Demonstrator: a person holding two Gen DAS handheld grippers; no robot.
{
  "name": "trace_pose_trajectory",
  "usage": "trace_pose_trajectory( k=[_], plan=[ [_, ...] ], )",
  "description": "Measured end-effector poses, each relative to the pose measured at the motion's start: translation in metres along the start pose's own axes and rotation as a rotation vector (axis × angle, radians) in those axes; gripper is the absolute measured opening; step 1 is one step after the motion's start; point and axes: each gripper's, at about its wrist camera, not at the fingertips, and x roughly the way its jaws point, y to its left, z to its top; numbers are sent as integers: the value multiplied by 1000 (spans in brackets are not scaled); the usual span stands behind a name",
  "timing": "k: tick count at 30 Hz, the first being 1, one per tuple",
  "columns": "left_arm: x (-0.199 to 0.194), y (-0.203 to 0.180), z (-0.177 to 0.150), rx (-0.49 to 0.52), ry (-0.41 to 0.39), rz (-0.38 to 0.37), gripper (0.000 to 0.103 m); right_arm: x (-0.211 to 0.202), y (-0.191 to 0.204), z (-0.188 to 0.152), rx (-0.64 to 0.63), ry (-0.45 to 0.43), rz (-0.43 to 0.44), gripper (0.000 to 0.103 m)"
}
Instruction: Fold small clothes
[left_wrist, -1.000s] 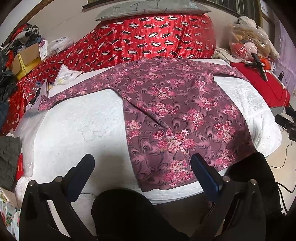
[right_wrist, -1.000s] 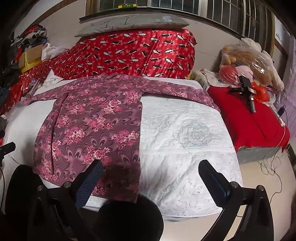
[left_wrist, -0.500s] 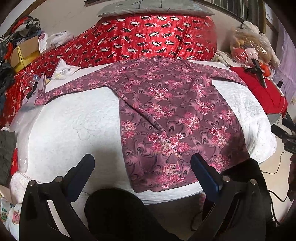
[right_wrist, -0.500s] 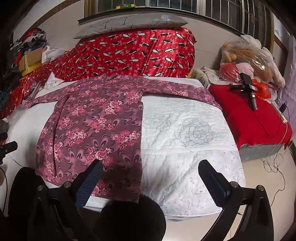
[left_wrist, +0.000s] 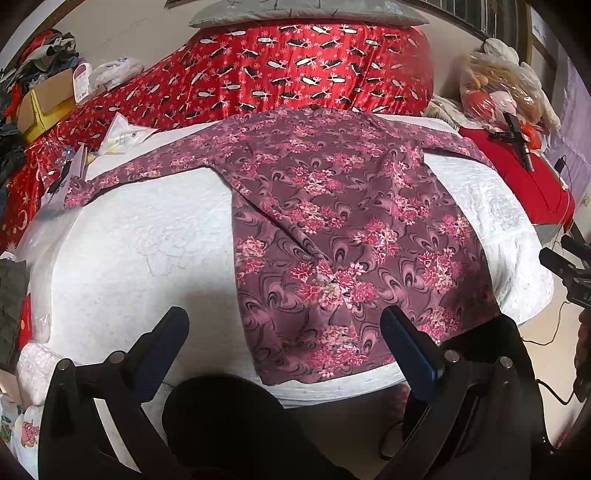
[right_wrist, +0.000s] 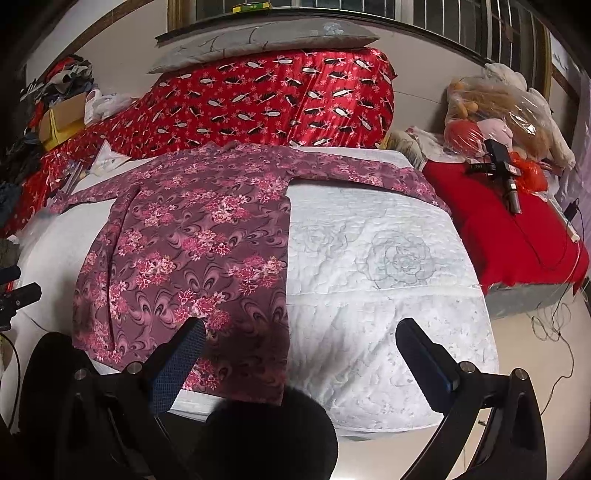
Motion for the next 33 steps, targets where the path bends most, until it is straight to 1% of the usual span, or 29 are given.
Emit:
trace_pose_trajectory(
  k=[26, 29, 33],
  plan=[
    [12, -4, 0, 8, 33, 5, 103, 10, 4, -3, -7, 23, 40, 101],
    [14, 1, 0, -7, 41, 1, 103, 12, 4, -2, -9, 27, 42, 101],
    [23, 20, 0, -69, 70, 6, 103, 15, 0, -3, 2, 40, 43, 101]
  ],
)
